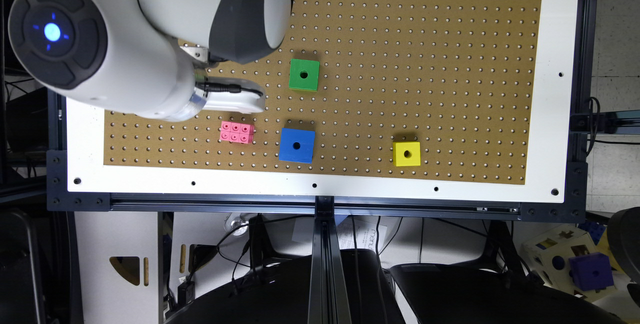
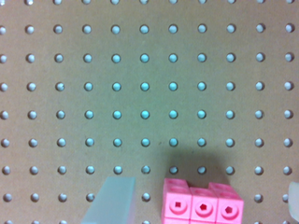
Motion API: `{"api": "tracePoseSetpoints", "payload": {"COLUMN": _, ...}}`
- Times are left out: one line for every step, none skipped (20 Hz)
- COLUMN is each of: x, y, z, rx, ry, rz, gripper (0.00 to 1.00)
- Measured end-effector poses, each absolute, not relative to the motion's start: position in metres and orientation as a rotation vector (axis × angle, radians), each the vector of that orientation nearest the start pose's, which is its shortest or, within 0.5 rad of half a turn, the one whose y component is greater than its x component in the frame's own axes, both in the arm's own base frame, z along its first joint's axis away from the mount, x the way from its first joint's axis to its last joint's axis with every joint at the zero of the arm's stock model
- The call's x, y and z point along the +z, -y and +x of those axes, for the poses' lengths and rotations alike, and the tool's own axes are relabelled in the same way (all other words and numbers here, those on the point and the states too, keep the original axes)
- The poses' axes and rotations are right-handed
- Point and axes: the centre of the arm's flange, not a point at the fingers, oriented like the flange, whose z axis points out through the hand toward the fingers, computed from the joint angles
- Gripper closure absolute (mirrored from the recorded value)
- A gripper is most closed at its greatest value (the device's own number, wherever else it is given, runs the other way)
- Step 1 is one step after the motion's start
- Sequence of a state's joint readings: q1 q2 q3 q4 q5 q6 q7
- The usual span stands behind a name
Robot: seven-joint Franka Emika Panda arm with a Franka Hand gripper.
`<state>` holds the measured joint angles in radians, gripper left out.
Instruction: Pick up pink block.
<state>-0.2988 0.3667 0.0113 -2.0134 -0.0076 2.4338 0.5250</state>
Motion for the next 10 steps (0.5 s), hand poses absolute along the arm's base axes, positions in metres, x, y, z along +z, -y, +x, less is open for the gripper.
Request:
{"api": "tracePoseSetpoints", "payload": {"x": 0.269, "y": 0.173, "z": 0.585, "rx": -0.077, "ry": -1.232, "rz": -2.883, "gripper": 0.00}}
{"api": "tracePoseSetpoints", "payload": {"x": 0.261, "y": 0.174, "z": 0.587, "rx": -0.073, "ry": -1.232, "rz": -2.884, "gripper": 0.00}}
{"api": "tracePoseSetpoints", "payload": {"x": 0.252, "y": 0.174, "z": 0.589, "rx": -0.070, "ry": -1.232, "rz": -2.884, "gripper": 0.00}}
{"api": "tracePoseSetpoints", "payload": {"x": 0.244, "y": 0.175, "z": 0.590, "rx": -0.069, "ry": -1.232, "rz": -2.883, "gripper": 0.00}}
{"api": "tracePoseSetpoints", "payload": {"x": 0.238, "y": 0.175, "z": 0.592, "rx": -0.070, "ry": -1.232, "rz": -2.883, "gripper": 0.00}}
{"api": "tracePoseSetpoints", "payload": {"x": 0.235, "y": 0.176, "z": 0.594, "rx": -0.069, "ry": -1.232, "rz": -2.883, "gripper": 0.00}}
{"api": "tracePoseSetpoints", "payload": {"x": 0.234, "y": 0.176, "z": 0.596, "rx": -0.073, "ry": -1.230, "rz": -2.883, "gripper": 0.00}}
{"api": "tracePoseSetpoints", "payload": {"x": 0.236, "y": 0.175, "z": 0.598, "rx": -0.078, "ry": -1.227, "rz": -2.883, "gripper": 0.00}}
{"api": "tracePoseSetpoints", "payload": {"x": 0.237, "y": 0.174, "z": 0.600, "rx": -0.083, "ry": -1.223, "rz": -2.882, "gripper": 0.00}}
{"api": "tracePoseSetpoints", "payload": {"x": 0.238, "y": 0.172, "z": 0.602, "rx": -0.088, "ry": -1.218, "rz": -2.882, "gripper": 0.00}}
